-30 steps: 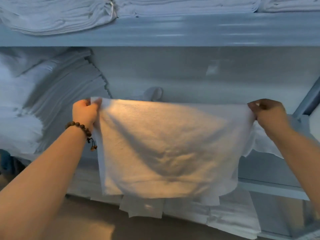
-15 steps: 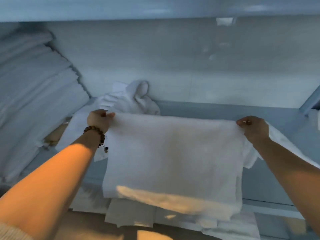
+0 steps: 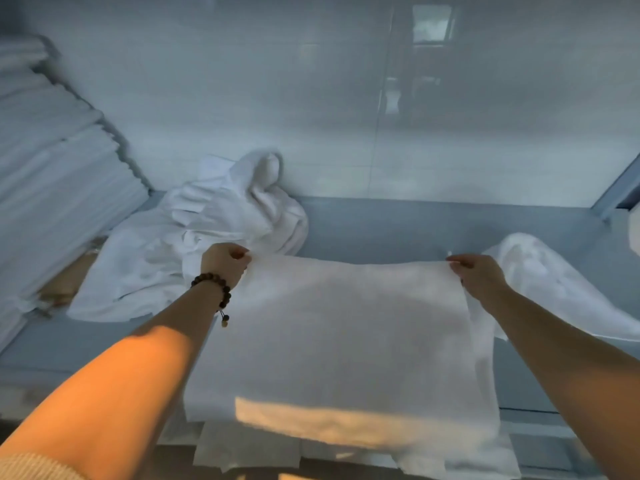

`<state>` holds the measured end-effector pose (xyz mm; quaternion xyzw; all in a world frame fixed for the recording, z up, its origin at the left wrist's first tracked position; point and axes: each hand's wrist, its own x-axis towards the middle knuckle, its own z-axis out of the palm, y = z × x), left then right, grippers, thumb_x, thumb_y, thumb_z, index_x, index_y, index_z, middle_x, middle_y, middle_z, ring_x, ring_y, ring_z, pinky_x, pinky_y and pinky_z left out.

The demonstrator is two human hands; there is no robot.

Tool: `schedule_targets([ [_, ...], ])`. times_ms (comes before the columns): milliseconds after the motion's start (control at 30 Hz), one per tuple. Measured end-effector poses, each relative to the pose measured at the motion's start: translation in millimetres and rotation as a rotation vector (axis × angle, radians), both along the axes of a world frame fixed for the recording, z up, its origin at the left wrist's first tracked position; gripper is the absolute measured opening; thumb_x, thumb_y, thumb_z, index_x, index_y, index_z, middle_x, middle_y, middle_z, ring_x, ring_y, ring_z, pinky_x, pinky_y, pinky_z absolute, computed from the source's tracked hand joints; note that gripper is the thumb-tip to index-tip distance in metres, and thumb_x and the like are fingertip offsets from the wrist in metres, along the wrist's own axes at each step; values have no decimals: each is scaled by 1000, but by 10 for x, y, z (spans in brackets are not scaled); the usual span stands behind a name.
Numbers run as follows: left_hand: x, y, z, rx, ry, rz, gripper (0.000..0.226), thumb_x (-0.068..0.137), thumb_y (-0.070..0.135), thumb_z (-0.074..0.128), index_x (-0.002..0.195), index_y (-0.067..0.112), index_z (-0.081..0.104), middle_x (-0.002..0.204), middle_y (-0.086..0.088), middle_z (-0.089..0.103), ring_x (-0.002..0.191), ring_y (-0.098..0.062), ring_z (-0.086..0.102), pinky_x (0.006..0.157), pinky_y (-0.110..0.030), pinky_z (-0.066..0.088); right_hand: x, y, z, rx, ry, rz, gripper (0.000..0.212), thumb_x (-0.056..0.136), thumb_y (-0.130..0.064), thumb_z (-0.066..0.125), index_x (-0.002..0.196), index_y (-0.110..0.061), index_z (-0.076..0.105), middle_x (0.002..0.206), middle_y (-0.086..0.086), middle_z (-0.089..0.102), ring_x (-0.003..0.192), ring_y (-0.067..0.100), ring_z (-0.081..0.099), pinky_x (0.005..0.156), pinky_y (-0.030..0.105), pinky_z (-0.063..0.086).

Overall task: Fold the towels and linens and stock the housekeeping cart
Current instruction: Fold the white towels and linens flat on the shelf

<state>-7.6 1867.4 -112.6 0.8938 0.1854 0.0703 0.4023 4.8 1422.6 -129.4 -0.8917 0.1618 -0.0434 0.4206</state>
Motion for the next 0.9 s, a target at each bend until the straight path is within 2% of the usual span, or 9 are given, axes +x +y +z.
schedule_targets([
  [100, -79, -17, -69, -40, 32, -74, 13, 86, 16, 70, 97, 9, 74, 92, -7, 72, 95, -27, 66, 87, -36, 52, -132, 61, 26, 92, 17, 35, 25, 92, -9, 61, 115, -4, 68, 89, 8, 61, 64, 11, 50, 64, 20, 38],
  [200, -231, -72, -53, -76, 34, -129, 29, 87, 14, 70, 115, 6, 69, 114, -7, 69, 109, -22, 61, 96, -27, 44, -320, 111, 117, 179, 27, 59, 29, 92, -10, 62, 120, -2, 65, 107, 11, 66, 86, 14, 58, 80, 21, 41],
  [267, -333, -174, 6, -74, 25, -187, 32, 88, 12, 68, 119, 5, 67, 119, -8, 66, 111, -20, 60, 95, -21, 40, -473, 119, 203, 211, 42, 45, 31, 92, -13, 62, 122, -5, 64, 118, 11, 66, 104, 19, 60, 94, 27, 43],
  [367, -503, -472, 94, -51, 28, -306, 30, 90, 13, 66, 119, 6, 66, 120, -7, 66, 108, -15, 59, 91, -17, 38, -759, 85, 327, 311, 62, -10, 31, 89, -14, 66, 120, -8, 65, 116, 12, 67, 111, 29, 60, 105, 45, 43],
  [533, -856, -1258, 73, 5, 30, -587, 30, 92, 16, 62, 121, 7, 64, 123, -7, 65, 103, -11, 57, 79, 2, 30, -1246, -67, 352, 378, 67, -38, 23, 89, -2, 59, 111, -1, 65, 109, 18, 69, 108, 27, 64, 103, 41, 45],
  [567, -926, -1430, 50, 14, 36, -631, 31, 93, 17, 62, 122, 6, 63, 124, -7, 64, 107, -14, 59, 81, 1, 31, -1318, -103, 331, 377, 67, -53, 23, 90, 0, 57, 112, 1, 65, 109, 20, 68, 107, 29, 64, 103, 41, 45],
  [733, -1239, -2339, -153, 56, 144, -727, 43, 94, 31, 59, 133, 13, 53, 135, -4, 55, 121, -19, 53, 101, -23, 38, -1542, -341, 106, 339, 133, -136, 23, 91, 0, 55, 112, 3, 65, 111, 23, 67, 103, 30, 64, 99, 42, 47],
  [833, -1362, -2846, -319, 99, 247, -729, 55, 93, 41, 56, 141, 17, 43, 144, -2, 44, 130, -21, 44, 106, -28, 35, -1552, -448, -117, 261, 226, -107, 28, 92, -8, 56, 119, 0, 63, 119, 20, 64, 104, 27, 60, 99, 42, 46],
  [900, -1433, -3127, -430, 125, 302, -723, 63, 93, 44, 56, 146, 16, 35, 149, -4, 37, 135, -22, 38, 109, -30, 31, -1545, -473, -245, 276, 317, -92, 31, 93, -5, 52, 123, 1, 59, 124, 20, 59, 111, 31, 57, 102, 43, 43],
])
